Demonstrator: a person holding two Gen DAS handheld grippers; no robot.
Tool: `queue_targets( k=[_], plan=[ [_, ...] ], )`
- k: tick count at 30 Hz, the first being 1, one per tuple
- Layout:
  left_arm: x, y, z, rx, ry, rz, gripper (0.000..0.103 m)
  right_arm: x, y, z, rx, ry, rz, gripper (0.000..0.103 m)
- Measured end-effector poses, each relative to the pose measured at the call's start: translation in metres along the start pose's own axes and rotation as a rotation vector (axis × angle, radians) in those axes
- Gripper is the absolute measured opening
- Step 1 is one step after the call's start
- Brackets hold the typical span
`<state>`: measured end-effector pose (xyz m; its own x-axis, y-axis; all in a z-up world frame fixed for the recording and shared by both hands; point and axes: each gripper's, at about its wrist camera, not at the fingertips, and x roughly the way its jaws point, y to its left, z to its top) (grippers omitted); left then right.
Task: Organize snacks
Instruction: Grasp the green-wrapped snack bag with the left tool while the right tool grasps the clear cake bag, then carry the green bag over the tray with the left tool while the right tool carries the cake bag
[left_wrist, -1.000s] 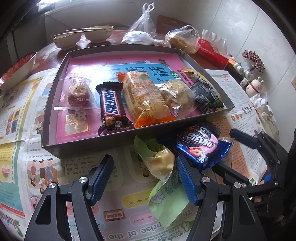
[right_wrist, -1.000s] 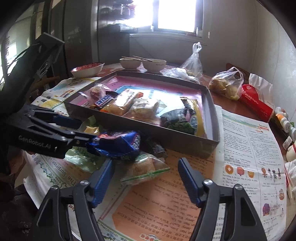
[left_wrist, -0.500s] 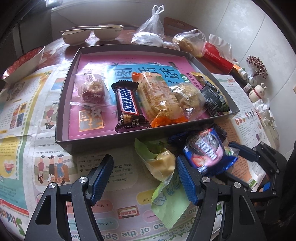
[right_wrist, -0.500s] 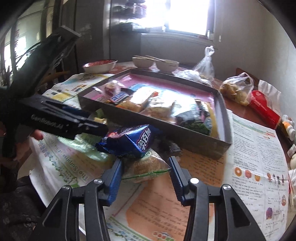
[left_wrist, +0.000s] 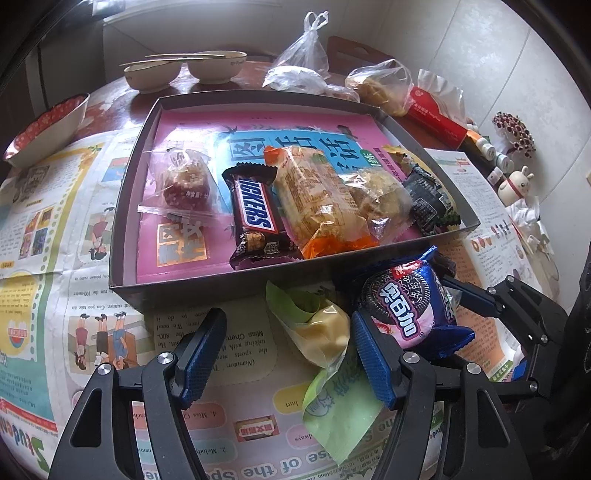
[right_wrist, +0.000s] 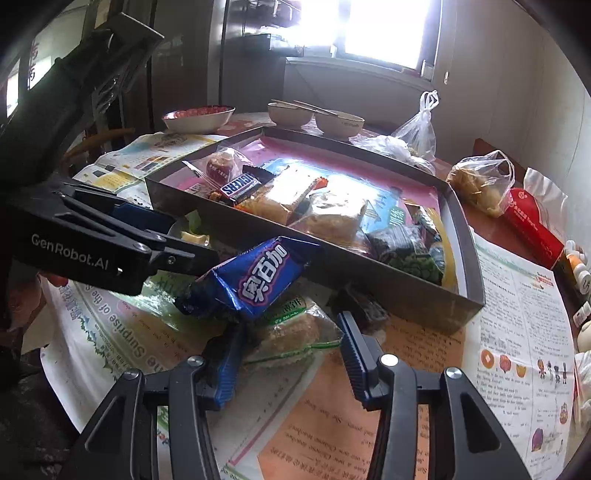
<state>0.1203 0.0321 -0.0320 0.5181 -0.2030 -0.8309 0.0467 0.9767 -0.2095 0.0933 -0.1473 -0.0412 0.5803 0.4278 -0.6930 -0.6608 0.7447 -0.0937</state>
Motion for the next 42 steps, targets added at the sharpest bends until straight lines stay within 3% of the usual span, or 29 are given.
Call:
queue_targets(
  k=[4, 6, 8, 9, 14, 23, 42],
  plan=[
    [0.001, -0.001, 0.000, 0.001, -0.012, 0.007, 0.071, 0.001, -0.004, 0.000, 0.029, -0.017, 0.018, 0.045],
    [0.000, -0.002, -0.001, 0.007, -0.018, -0.015, 0.062, -0.001, -0.009, -0.001, 0.059, -0.025, 0.030, 0.043],
    [0.000, -0.004, -0.001, 0.009, -0.015, -0.051, 0.040, -0.003, -0.015, -0.002, 0.086, -0.030, 0.038, 0.043],
    [0.001, -0.005, -0.002, 0.007, -0.010, -0.080, 0.037, -0.004, -0.018, -0.003, 0.102, -0.032, 0.042, 0.043],
    [0.001, 0.000, -0.002, -0.025, 0.002, -0.131, 0.035, -0.013, -0.032, -0.006, 0.162, -0.047, 0.040, 0.042],
    [-0.020, 0.013, 0.000, -0.057, -0.044, -0.135, 0.034, -0.033, -0.046, -0.004, 0.223, -0.107, 0.046, 0.041],
    [-0.053, 0.025, 0.012, -0.108, -0.122, -0.136, 0.034, -0.045, -0.064, 0.008, 0.294, -0.146, 0.057, 0.041]
  ],
)
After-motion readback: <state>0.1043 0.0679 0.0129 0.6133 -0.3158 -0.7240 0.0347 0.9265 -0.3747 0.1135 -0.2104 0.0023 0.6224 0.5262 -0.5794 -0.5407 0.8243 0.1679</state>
